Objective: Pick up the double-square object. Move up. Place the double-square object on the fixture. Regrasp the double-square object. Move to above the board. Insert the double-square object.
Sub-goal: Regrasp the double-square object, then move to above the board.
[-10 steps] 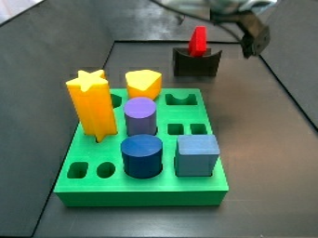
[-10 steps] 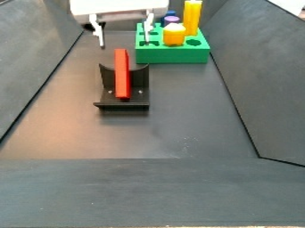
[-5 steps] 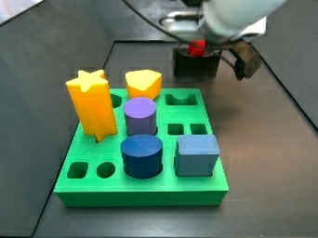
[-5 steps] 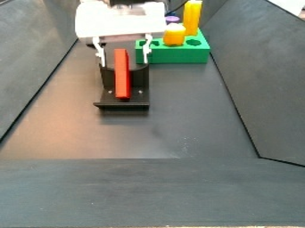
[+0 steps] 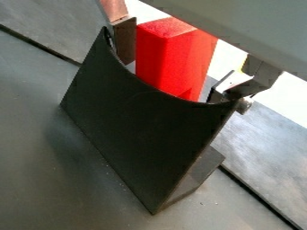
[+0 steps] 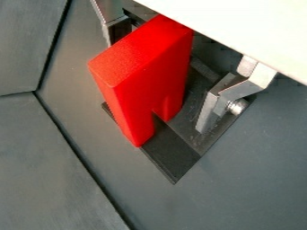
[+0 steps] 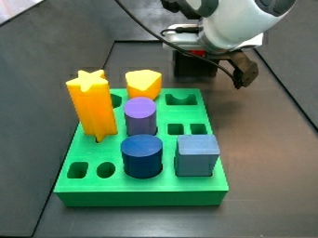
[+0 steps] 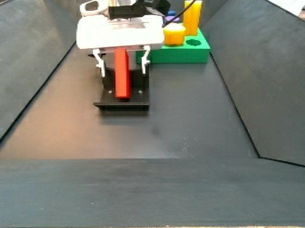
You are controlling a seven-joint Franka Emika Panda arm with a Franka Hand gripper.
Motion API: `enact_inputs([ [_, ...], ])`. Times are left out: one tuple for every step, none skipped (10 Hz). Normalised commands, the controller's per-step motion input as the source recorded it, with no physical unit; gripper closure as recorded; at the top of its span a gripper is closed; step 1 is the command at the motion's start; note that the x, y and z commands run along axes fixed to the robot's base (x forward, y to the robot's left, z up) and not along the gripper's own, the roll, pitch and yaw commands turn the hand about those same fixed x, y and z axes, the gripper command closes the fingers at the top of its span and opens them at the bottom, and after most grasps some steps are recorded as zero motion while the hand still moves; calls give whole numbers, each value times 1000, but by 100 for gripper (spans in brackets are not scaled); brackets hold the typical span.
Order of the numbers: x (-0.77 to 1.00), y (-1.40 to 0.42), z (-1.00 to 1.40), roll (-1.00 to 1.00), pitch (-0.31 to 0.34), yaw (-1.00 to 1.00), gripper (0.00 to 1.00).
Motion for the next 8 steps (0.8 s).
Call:
enact_inputs([
  [17, -25, -171, 51, 27, 25, 0],
  [17, -25, -171, 51, 27, 26, 0],
  [0, 0, -500, 0, 0, 0, 100],
  [-119, 315, 1000, -385, 646, -510, 100],
  [-119, 314, 1000, -385, 645, -508, 100],
  [-125, 300, 1000, -392, 625, -264, 100],
  [-126, 280, 1000, -359, 565, -37, 100],
  [-121, 264, 1000, -287, 464, 183, 100],
])
